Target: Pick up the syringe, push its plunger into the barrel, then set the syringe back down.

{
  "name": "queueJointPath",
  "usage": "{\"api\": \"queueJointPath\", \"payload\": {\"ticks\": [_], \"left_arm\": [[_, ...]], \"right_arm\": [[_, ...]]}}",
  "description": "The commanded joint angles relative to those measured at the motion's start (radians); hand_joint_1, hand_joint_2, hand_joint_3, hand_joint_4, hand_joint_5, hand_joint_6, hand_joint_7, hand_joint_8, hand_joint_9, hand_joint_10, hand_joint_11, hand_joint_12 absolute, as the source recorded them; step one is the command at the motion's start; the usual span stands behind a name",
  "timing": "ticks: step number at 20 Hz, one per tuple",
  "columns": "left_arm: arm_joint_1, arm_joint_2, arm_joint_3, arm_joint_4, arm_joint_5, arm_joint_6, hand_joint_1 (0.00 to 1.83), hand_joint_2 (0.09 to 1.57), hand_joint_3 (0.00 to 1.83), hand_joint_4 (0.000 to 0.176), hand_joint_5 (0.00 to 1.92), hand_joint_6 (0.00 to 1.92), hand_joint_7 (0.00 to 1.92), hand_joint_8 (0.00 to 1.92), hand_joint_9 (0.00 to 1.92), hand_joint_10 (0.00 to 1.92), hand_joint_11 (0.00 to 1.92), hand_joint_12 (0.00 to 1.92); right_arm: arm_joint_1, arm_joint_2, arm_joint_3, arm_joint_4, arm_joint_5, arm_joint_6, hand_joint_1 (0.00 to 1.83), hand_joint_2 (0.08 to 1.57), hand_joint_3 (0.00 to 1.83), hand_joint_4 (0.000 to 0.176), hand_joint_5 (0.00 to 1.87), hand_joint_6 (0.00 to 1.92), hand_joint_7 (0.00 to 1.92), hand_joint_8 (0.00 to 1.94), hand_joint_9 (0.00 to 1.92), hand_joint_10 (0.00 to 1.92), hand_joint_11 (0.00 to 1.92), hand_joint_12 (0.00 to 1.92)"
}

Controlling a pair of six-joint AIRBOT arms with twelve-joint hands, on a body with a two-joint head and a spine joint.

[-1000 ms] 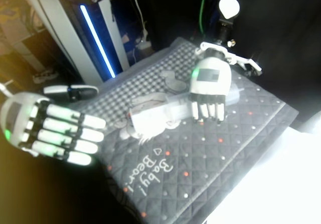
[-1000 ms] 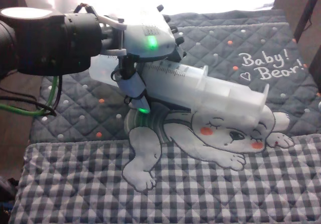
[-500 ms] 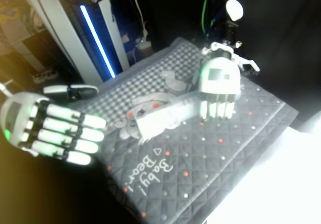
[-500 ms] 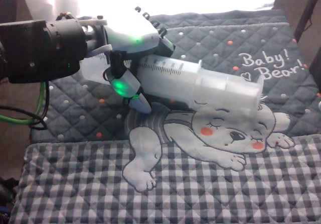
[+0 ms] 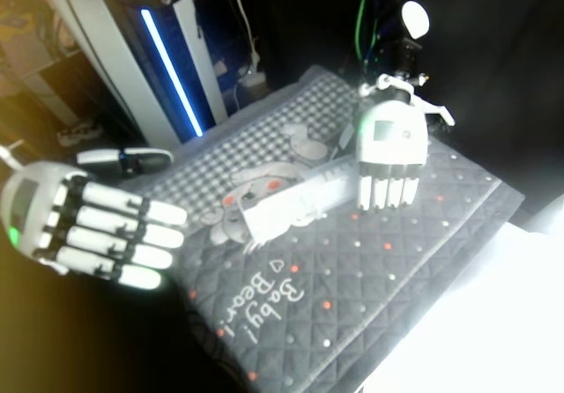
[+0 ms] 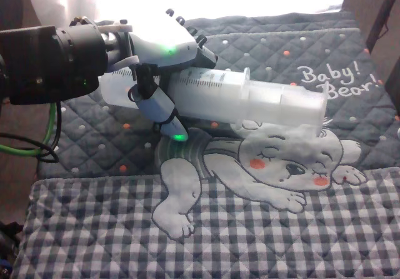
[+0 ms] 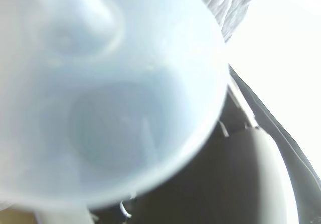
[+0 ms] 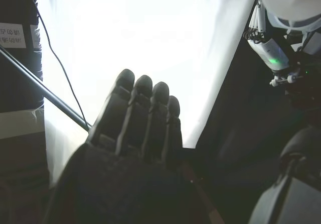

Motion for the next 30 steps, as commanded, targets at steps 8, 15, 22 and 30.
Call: {"api": "queueJointPath", "payload": {"ticks": [8, 15, 22, 30], "left_arm": [[0.015, -0.029, -0.053, 0.085, -0.047, 0.034, 1.2, 0.85, 0.0, 0.0, 0.67, 0.0, 0.72, 0.0, 0.72, 0.0, 0.63, 0.43], [0.017, -0.037, -0.08, 0.174, -0.026, 0.034, 1.24, 0.87, 0.0, 0.0, 0.69, 0.0, 0.72, 0.0, 0.76, 0.01, 0.52, 0.6], [0.015, -0.042, -0.079, 0.214, 0.007, 0.034, 1.41, 1.02, 0.0, 0.0, 1.04, 0.81, 1.22, 0.54, 1.15, 0.88, 0.8, 1.11], [0.007, -0.027, -0.073, 0.188, 0.022, 0.034, 1.59, 1.05, 0.01, 0.096, 0.78, 1.9, 0.99, 1.88, 1.17, 1.88, 1.26, 1.9]], "right_arm": [[0.005, 0.008, 0.0, 0.011, 0.132, 0.009, 0.79, 0.65, 0.0, 0.0, 0.32, 0.0, 0.39, 0.0, 0.35, 0.01, 0.26, 0.01], [0.005, 0.008, 0.0, 0.009, 0.135, 0.01, 0.8, 0.66, 0.0, 0.0, 0.33, 0.0, 0.41, 0.01, 0.37, 0.01, 0.27, 0.01], [0.006, 0.008, 0.0, 0.008, 0.135, 0.01, 0.79, 0.65, 0.0, 0.0, 0.34, 0.0, 0.43, 0.01, 0.38, 0.01, 0.27, 0.0], [0.006, 0.008, -0.002, 0.009, 0.139, 0.01, 0.79, 0.64, 0.0, 0.0, 0.36, 0.01, 0.44, 0.01, 0.4, 0.01, 0.3, 0.02]]}}
